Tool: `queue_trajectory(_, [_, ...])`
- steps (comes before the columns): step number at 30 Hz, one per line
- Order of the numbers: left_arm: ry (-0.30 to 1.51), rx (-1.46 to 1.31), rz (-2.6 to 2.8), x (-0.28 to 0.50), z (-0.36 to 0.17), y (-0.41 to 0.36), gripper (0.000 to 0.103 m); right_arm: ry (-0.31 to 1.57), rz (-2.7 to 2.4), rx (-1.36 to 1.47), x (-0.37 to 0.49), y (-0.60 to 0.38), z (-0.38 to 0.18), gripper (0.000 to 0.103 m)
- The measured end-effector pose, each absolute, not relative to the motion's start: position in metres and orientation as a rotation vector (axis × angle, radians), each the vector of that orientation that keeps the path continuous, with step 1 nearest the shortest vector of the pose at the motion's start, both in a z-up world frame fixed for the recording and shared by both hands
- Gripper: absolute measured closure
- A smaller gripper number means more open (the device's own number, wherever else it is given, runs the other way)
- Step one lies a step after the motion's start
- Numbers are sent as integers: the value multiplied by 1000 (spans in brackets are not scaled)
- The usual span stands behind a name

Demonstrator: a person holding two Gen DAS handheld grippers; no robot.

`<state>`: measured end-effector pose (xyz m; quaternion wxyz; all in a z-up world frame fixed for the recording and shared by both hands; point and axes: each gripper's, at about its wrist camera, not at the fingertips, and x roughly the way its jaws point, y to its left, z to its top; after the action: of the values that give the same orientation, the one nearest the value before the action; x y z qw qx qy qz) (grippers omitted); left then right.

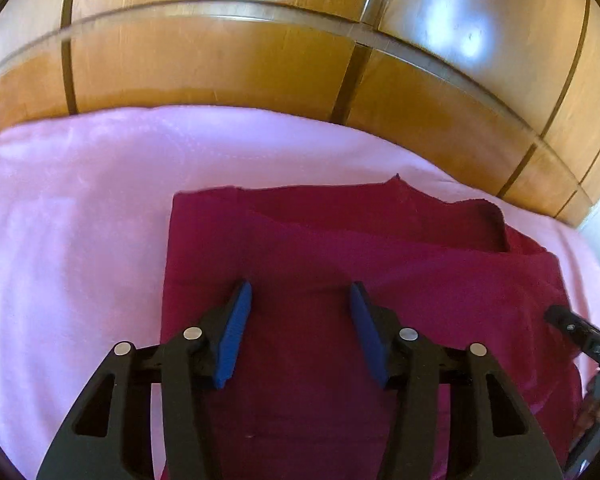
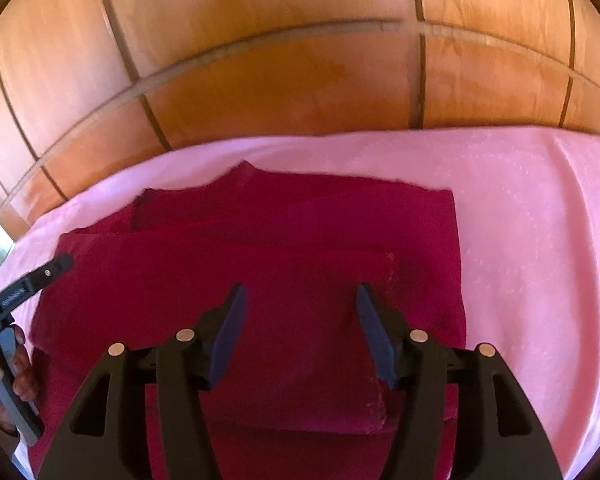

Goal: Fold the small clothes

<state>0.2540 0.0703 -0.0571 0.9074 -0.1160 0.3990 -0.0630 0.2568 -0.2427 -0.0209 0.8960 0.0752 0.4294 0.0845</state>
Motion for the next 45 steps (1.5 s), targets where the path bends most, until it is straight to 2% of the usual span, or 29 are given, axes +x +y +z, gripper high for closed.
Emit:
queue_trajectory(4, [829,-252,-131,255,-56,73,52,882,179,100,259,-230,-25,28])
queue_trajectory(7, [826,-204,-79,246,-45,68,52,874,184,104,257,-232,-27,26])
queue_trajectory(11, [784,-192,-80,210,-28,63,52,878,203,100,258,-231,-28,18])
queue_trajectory(16, [836,-118,-93,184,-45,56,52,870,194,77,241,-233,-10,17])
queue_trajectory(18, [847,-140,-98,185,-51,61,52,867,222,58,229,-230,-4,22])
queue_trajectory(22, [852,-102,-84,191,-59,53,51,896,218,-25,218,-223,-21,24])
queue_trajectory(26, [849,-99,-80,190,-59,53,50,901,211,-10,223,-223,-24,18])
queue_trajectory(29, [841,-72,-42,180,-50,50,50,896,198,-22,219,-222,-18,17])
queue_trajectory(31, [823,-80,-38,164,-39,50,50,898,174,-11,211,-223,-9,10])
queue_trajectory(32, [804,-90,-44,153,-33,51,47,891,174,3,206,-226,-5,6])
queue_trajectory(34, [783,-111,-41,136,-25,54,40,897,184,29,193,-230,-1,6])
queue_trajectory(45, [759,-122,-15,52,-17,73,40,990,208,48,108,-229,-11,2])
